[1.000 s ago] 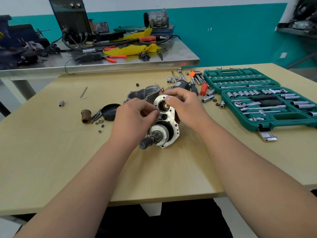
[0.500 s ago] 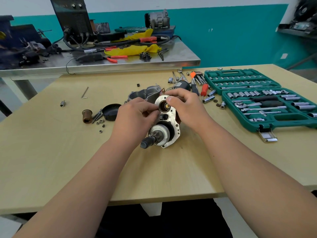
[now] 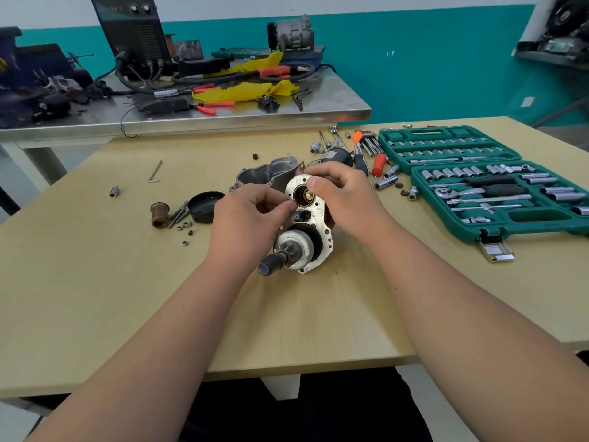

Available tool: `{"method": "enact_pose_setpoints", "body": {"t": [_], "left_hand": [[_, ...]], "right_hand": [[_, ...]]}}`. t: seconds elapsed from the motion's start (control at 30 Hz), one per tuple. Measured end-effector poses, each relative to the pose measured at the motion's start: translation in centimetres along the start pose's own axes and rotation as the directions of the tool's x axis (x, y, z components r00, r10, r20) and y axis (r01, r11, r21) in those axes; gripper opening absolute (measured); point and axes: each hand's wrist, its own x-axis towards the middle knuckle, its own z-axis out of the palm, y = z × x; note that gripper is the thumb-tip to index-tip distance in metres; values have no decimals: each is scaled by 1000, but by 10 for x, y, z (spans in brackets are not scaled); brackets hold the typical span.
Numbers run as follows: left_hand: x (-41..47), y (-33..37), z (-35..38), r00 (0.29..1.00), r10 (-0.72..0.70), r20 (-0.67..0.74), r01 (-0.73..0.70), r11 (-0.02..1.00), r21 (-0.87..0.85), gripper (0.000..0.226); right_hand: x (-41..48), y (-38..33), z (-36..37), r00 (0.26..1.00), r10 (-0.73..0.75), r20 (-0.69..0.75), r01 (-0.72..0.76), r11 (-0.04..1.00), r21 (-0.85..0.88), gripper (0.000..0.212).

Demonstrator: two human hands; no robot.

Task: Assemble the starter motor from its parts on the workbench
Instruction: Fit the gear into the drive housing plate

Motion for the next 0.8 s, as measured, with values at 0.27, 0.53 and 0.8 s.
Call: {"method": "enact_pose_setpoints", "body": {"t": [0.27,0.53,0.8], "left_hand": [[0,3,-1,973,227,32,-229,951,207,11],[0,4,0,998,57,2,-57,996,63,20],[1,6,1,993,111,39,-116,980,159,9]], "right_hand": [[-1,1,-1,1000,-1,2,1,1000,-11,17],[-1,0,-1,1000,-7,6,7,1000,-11,18],[0,1,-3,1000,0,2,0,1000,-21,18]]}}
